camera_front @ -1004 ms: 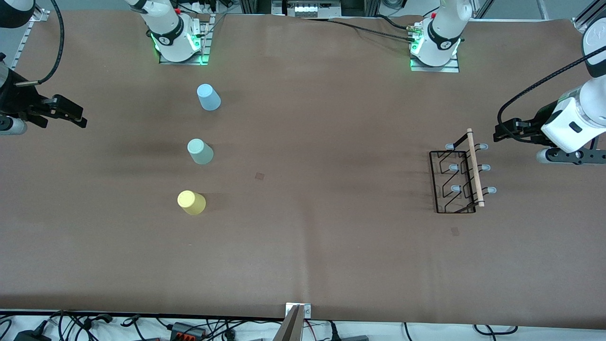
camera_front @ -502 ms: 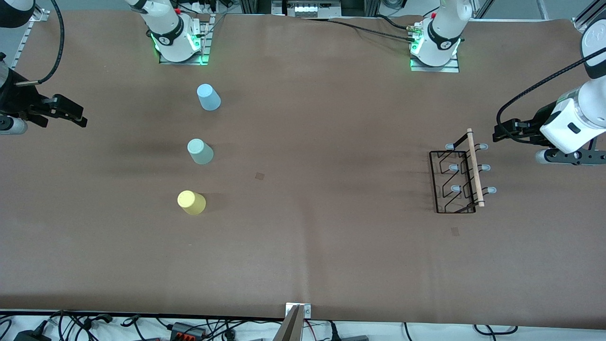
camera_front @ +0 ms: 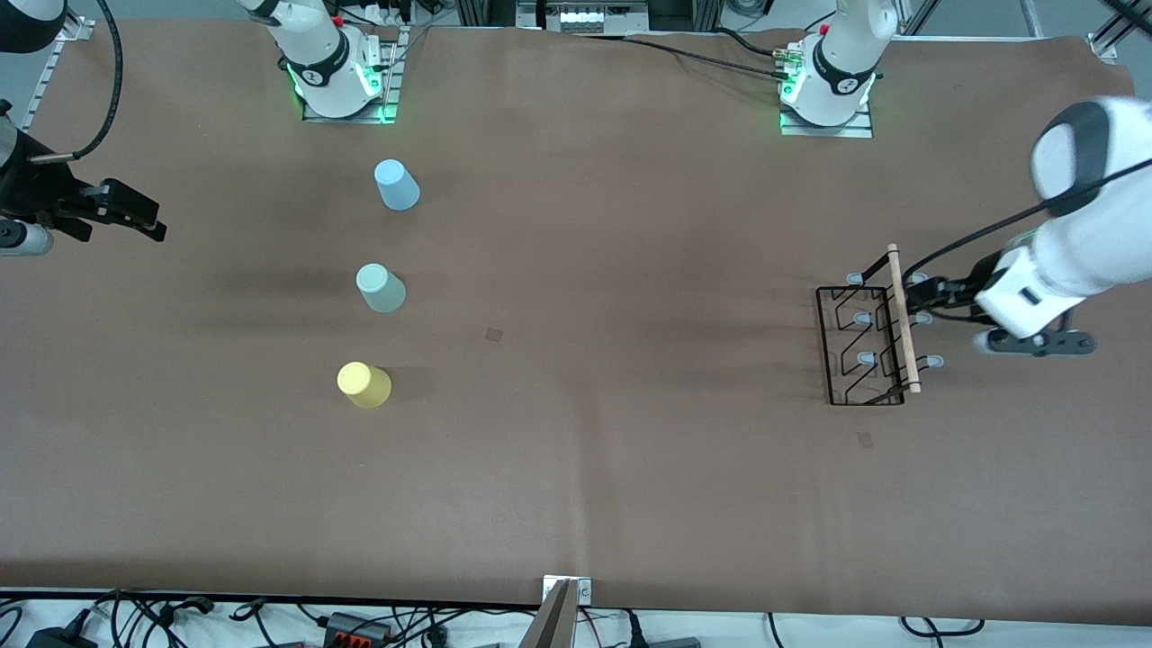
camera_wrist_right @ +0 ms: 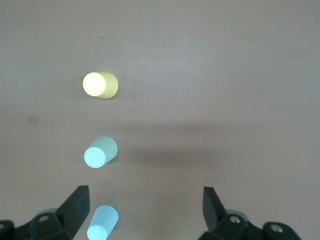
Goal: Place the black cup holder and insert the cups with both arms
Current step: 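Reach the left gripper down to the rack's wooden post, then grasp the wooden post and carry the black rack toward the table center, then lower the rack with the left gripper while the right gripper reaches the teal cup, then grasp the teal cup with the right gripper while the left gripper withdraws, then lift and carry the teal cup to the rack with the right gripper, then slide the teal cup onto a rack peg and open the right gripper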
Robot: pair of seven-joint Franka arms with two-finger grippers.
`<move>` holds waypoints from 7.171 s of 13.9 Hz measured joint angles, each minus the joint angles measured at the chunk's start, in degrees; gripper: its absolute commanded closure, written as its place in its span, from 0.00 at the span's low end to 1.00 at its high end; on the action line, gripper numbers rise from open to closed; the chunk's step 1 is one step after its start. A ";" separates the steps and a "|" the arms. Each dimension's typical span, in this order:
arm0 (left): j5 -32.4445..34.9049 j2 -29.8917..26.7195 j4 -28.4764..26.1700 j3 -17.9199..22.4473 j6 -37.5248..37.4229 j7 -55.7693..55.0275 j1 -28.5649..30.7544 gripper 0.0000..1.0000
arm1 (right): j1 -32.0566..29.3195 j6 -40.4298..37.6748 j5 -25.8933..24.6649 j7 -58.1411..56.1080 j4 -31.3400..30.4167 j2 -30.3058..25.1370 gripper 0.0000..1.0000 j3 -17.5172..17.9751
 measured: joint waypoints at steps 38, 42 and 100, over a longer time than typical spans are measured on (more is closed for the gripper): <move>0.99 15.86 15.23 -24.32 4.22 -39.79 -21.47 0.99 | 2.77 0.94 -0.03 0.04 -1.97 1.83 0.00 0.82; 1.00 20.09 18.22 -24.16 4.63 -40.70 -23.59 0.98 | 6.54 5.08 -0.03 2.54 -6.43 7.50 0.00 0.97; 4.76 -3.88 12.97 -4.93 -16.34 -9.19 4.39 0.00 | 40.79 6.21 16.66 42.67 5.18 26.59 0.75 2.92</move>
